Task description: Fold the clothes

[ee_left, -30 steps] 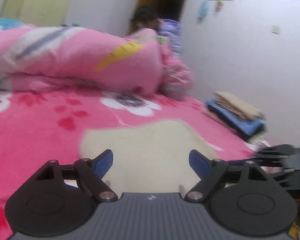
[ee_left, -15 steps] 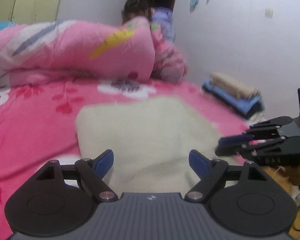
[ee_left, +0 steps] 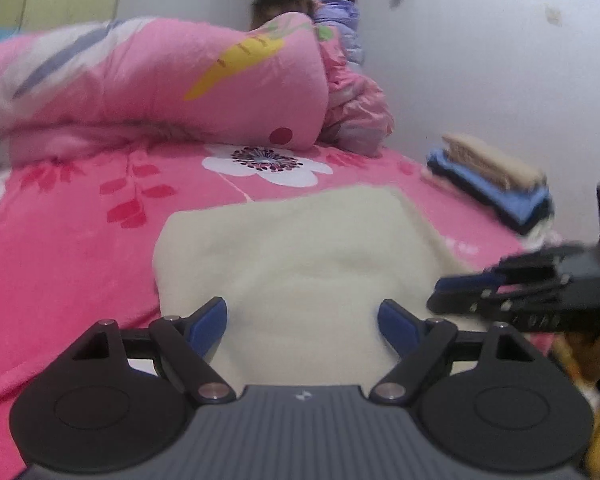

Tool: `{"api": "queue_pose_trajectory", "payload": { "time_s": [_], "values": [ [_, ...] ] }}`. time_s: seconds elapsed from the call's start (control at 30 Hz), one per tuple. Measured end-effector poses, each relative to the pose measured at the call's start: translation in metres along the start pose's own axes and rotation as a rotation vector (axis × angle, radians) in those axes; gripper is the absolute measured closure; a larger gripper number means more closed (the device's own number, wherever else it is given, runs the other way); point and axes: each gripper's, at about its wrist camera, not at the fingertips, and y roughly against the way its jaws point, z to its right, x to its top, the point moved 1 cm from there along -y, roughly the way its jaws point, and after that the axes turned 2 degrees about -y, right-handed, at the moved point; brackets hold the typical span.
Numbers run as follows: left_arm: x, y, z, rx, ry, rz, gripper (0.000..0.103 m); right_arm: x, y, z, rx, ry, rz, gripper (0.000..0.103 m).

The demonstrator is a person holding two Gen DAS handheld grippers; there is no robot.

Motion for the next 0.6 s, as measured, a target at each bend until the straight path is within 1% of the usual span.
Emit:
{"api": "queue_pose_trajectory", "payload": {
  "time_s": [0.03,0.07,0.13,0.2,0.27,0.3,0.33,0.37,0.47,0.53,0.57,0.6],
  "values": [
    [0.009,0.003,-0.004,-0.010,0.029,0.014,0.019,0.009,0.005,0.001,0.001,-0.006,0.025,0.083],
    [0.018,0.004,-0.007,-0.014,0.038,0.036,0.019,0.017,0.009,0.005,0.010,-0.020,0.056,0.083],
    [0.037,-0.001,-0.011,-0.011,0.024,0.069,0.017,0.035,0.010,0.013,0.014,-0.050,0.120,0.083],
    [0.047,-0.022,-0.013,0.017,-0.011,0.041,0.017,0.044,-0.003,0.020,-0.014,-0.043,0.144,0.082],
    [0.044,-0.052,-0.027,0.053,-0.002,-0.026,0.017,0.039,-0.029,0.031,-0.020,-0.055,0.104,0.083],
    [0.036,-0.063,-0.035,0.073,-0.004,-0.039,0.017,0.028,-0.043,0.037,-0.018,-0.072,0.068,0.083],
    [0.029,-0.068,-0.040,0.092,-0.017,-0.032,0.016,0.018,-0.055,0.043,-0.012,-0.091,0.045,0.082],
    [0.027,-0.069,-0.045,0.086,-0.009,-0.030,0.014,0.012,-0.055,0.047,0.008,-0.116,0.069,0.082],
    [0.028,-0.066,-0.059,0.056,0.071,-0.036,0.014,0.013,-0.049,0.057,0.024,-0.171,0.062,0.082],
    [0.033,-0.064,-0.068,0.046,0.131,-0.046,0.015,0.024,-0.045,0.056,0.024,-0.180,0.053,0.082],
    [0.036,-0.062,-0.071,0.045,0.156,-0.047,0.018,0.032,-0.041,0.054,0.023,-0.172,0.072,0.082],
    [0.040,-0.058,-0.072,0.044,0.169,-0.031,0.018,0.040,-0.037,0.053,0.023,-0.164,0.093,0.081]
  ]
}}
